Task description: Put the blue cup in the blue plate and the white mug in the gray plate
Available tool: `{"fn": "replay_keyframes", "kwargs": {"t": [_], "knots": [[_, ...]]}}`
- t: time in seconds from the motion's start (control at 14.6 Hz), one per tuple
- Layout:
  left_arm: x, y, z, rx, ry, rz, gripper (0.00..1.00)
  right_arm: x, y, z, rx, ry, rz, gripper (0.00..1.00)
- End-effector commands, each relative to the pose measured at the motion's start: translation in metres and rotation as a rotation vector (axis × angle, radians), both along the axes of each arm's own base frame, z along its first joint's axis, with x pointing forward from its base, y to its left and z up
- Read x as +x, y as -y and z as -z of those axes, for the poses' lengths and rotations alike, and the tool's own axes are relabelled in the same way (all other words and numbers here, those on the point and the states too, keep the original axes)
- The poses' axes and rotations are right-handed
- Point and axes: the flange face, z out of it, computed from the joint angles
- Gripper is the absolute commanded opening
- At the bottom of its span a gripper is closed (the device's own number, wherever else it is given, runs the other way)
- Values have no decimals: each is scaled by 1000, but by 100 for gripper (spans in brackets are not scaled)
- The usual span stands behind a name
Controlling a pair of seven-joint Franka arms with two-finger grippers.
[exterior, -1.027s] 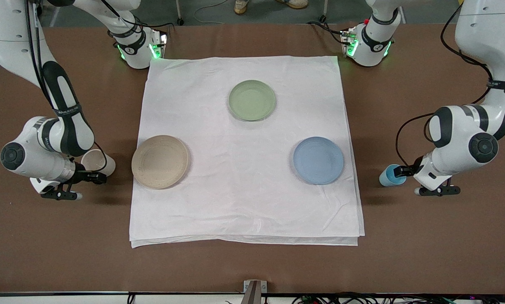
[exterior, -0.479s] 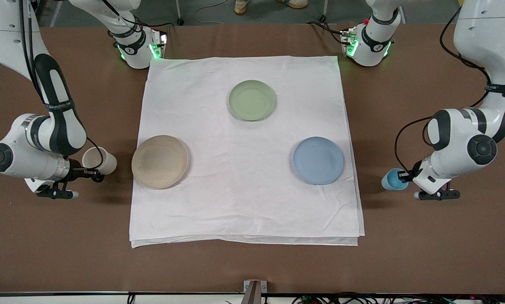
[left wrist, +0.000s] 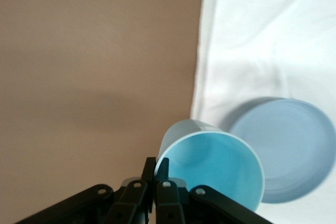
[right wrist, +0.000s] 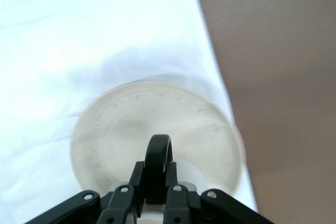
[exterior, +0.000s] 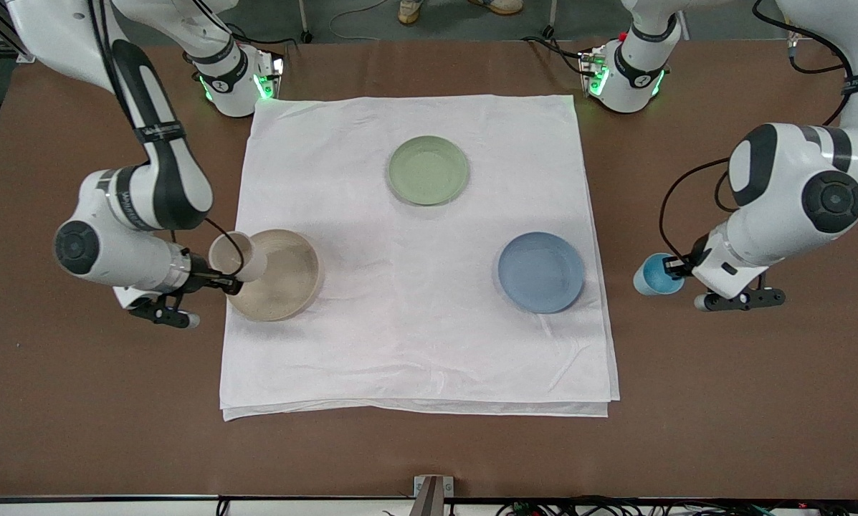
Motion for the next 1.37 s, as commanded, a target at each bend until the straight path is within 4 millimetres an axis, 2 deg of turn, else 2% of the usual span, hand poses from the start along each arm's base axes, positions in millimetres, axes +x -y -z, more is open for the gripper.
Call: {"fn": "replay_keyframes", "kwargs": {"t": [0.0,0.07,0.14,0.21,0.27,0.34,0.41,0.55,0.62,0.68,0.75,0.82,0.89,0.96,1.1,1.16,1.23,1.3], "knots": [[-11,36,26,-19,-34,-79,0,-23,-19,20,4,40,20,0],[-13,52,34,-29,-31,-102,0,-22,-19,22,2,44,18,2],[-16,65,47,-35,-37,-126,0,-23,-19,26,1,40,16,9],[-17,74,56,-39,-46,-146,0,-22,-17,26,-4,38,9,22],[-19,84,66,-40,-53,-162,0,-21,-18,26,-5,39,3,70],[-26,97,78,-45,-47,-164,0,-21,-18,24,-6,42,1,100],[-31,109,90,-54,-35,-172,0,-20,-16,22,-9,42,-2,100],[-34,122,113,-62,-36,-211,0,-12,-14,7,-5,51,0,100],[-35,126,121,-66,-39,-219,1,-4,-12,-15,0,28,-4,100],[-37,132,125,-69,-36,-224,1,7,-1,-44,5,-2,-5,100],[-39,135,131,-66,-46,-231,7,18,17,-75,7,-35,-24,100],[-39,136,131,-65,-47,-238,23,25,30,-102,1,-49,-69,100],[-38,137,128,-66,-43,-238,63,31,48,-126,-22,-49,-108,100],[-36,135,120,-66,-34,-248,100,33,68,-146,-53,-67,-165,100],[-31,130,76,-59,14,-248,100,35,114,-181,-52,-78,-269,100],[-26,126,42,-56,49,-244,100,33,138,-194,-36,-79,-283,100],[-20,122,4,-53,85,-231,99,33,150,-208,-35,-66,-292,100],[-12,115,-27,-54,112,-212,99,33,153,-219,-44,-68,-294,100]]}}
